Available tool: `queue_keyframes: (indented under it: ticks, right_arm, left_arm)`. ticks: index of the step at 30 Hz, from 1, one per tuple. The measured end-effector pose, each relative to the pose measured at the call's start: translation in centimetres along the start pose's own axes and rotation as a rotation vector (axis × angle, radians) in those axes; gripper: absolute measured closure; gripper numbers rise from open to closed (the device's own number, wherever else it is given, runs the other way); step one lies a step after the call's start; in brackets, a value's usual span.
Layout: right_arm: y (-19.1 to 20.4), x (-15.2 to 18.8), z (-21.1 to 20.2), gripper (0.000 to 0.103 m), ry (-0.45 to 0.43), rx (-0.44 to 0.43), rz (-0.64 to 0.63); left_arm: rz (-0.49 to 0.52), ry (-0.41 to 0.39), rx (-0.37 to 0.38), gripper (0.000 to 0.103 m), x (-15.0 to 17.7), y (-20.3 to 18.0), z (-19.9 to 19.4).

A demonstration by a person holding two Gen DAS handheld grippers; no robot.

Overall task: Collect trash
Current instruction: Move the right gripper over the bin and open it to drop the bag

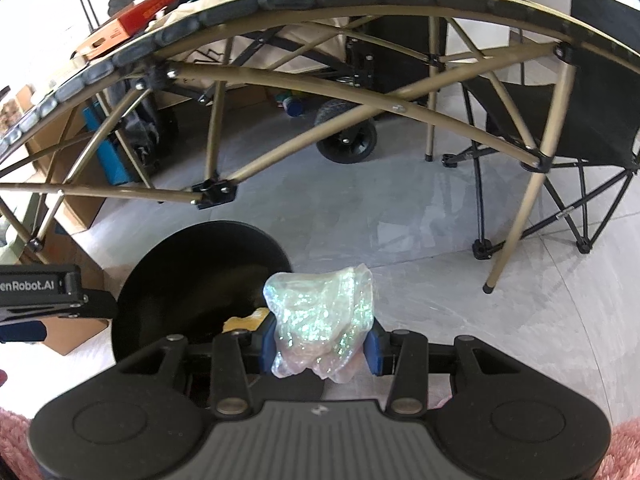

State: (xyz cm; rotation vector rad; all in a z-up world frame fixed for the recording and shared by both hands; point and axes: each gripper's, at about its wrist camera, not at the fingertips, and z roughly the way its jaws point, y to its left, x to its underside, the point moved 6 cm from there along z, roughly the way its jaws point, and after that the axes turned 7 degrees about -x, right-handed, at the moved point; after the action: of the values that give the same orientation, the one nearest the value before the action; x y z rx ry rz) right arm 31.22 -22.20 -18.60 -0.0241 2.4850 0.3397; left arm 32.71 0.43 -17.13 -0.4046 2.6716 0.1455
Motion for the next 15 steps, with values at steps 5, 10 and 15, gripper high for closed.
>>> queue_keyframes:
  ticks: [5,10,15]
  right_arm:
    - [1.6,-0.1,0.3,0.062,0.008,-0.006,-0.032]
    - [3.1,0.0,0.9,0.062,0.023,-0.005,-0.063]
    - [4.5,0.1,1.4,0.062,0.034,-0.004,-0.086]
  left_arm:
    - [-0.029,-0.007,-0.012,0.0,0.0,2.1,-0.3]
    - [-0.062,-0.008,-0.024,0.0,0.0,4.4,-0.4]
    - [-0.09,-0.009,-0.034,0.0,0.1,6.6,-0.5]
